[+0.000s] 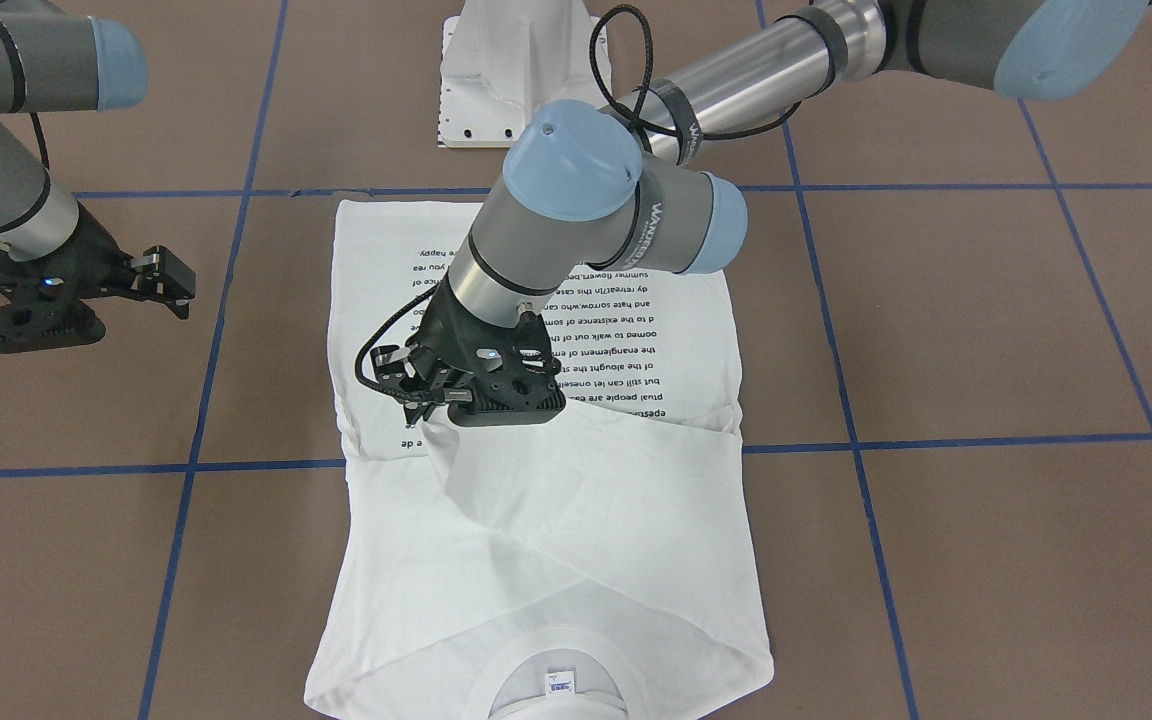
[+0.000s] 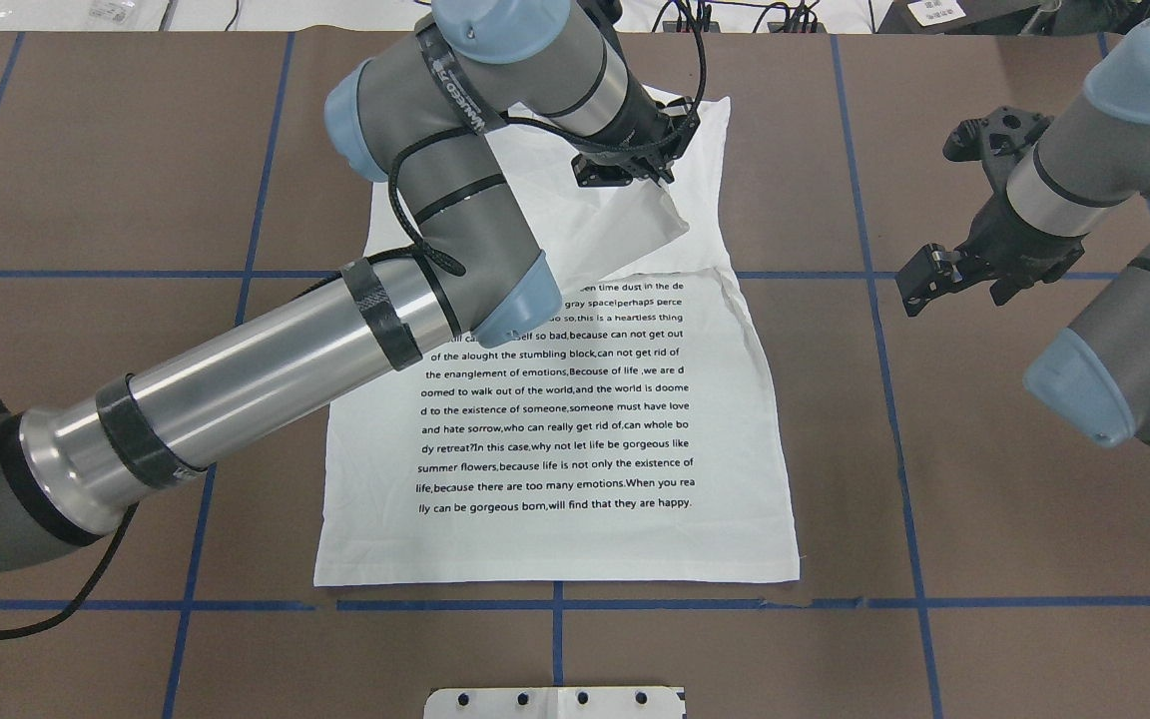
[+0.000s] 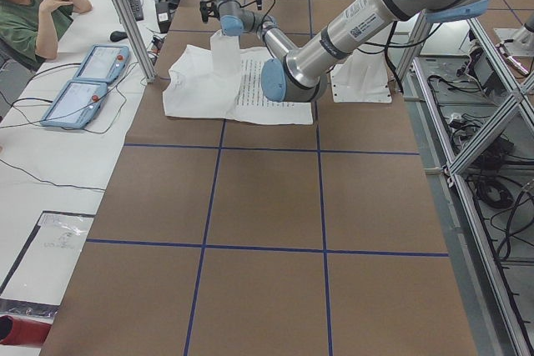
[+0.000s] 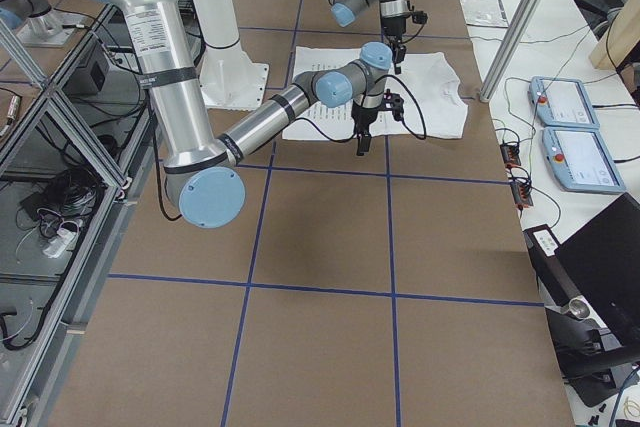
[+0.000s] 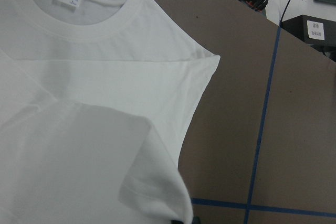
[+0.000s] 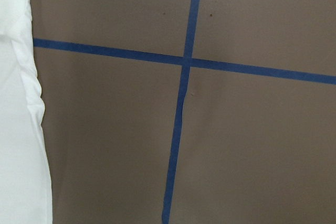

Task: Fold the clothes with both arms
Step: 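Lift the sleeve with the left gripper and fold it across the chest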

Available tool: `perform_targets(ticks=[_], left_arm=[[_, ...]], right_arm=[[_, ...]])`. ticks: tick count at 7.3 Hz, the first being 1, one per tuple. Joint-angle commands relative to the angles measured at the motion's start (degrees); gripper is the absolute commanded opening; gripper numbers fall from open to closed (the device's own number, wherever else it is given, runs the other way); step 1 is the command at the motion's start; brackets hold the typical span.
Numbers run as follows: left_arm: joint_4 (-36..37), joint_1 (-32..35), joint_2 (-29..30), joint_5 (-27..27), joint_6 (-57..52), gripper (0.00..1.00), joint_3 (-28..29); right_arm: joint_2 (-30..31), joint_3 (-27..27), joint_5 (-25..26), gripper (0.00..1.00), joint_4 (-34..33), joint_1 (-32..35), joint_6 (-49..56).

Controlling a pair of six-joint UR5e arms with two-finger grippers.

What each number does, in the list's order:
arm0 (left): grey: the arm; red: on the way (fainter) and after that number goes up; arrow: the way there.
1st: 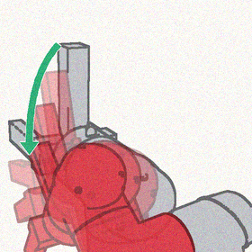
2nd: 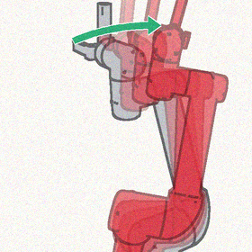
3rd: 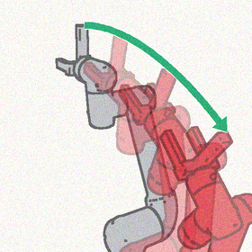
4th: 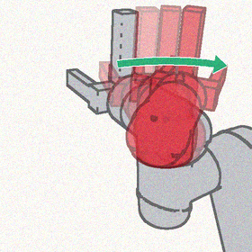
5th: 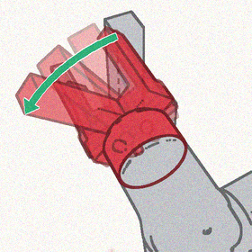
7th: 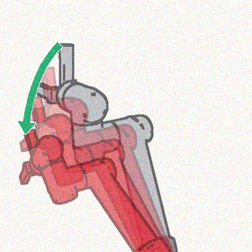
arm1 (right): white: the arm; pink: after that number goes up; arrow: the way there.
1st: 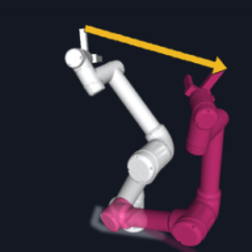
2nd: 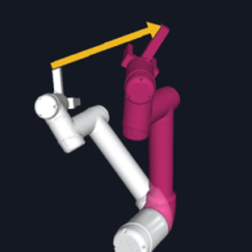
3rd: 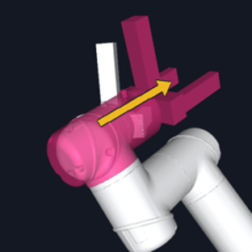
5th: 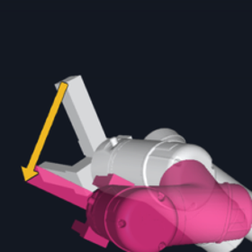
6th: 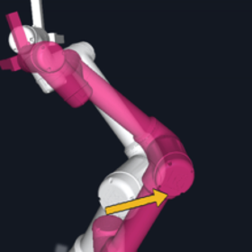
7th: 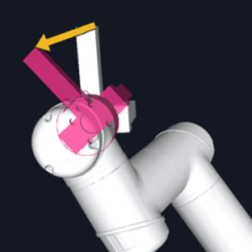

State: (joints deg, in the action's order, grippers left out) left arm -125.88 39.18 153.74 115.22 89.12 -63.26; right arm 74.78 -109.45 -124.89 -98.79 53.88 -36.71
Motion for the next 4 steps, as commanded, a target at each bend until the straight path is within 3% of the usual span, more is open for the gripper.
perform_targets(ticks=[1,2,3,4], left_arm=[[-0.9,-3.1,0.2,-1.5,0.0,0.00,0.2],[-2.1,-4.3,0.0,-3.5,0.0,0.00,0.3],[-5.2,-4.3,-0.2,-3.9,0.0,0.40,2.3],[-8.0,-4.3,-0.3,-4.0,0.0,0.99,3.6]], right_arm=[[0.0,0.2,-0.1,1.00,0.0,0.0,0.0],[0.0,0.2,-0.1,1.00,-0.1,0.0,-0.1],[0.0,0.1,-0.2,1.00,0.0,0.0,-1.0],[0.0,0.1,-0.4,1.00,0.0,0.0,-1.0]])
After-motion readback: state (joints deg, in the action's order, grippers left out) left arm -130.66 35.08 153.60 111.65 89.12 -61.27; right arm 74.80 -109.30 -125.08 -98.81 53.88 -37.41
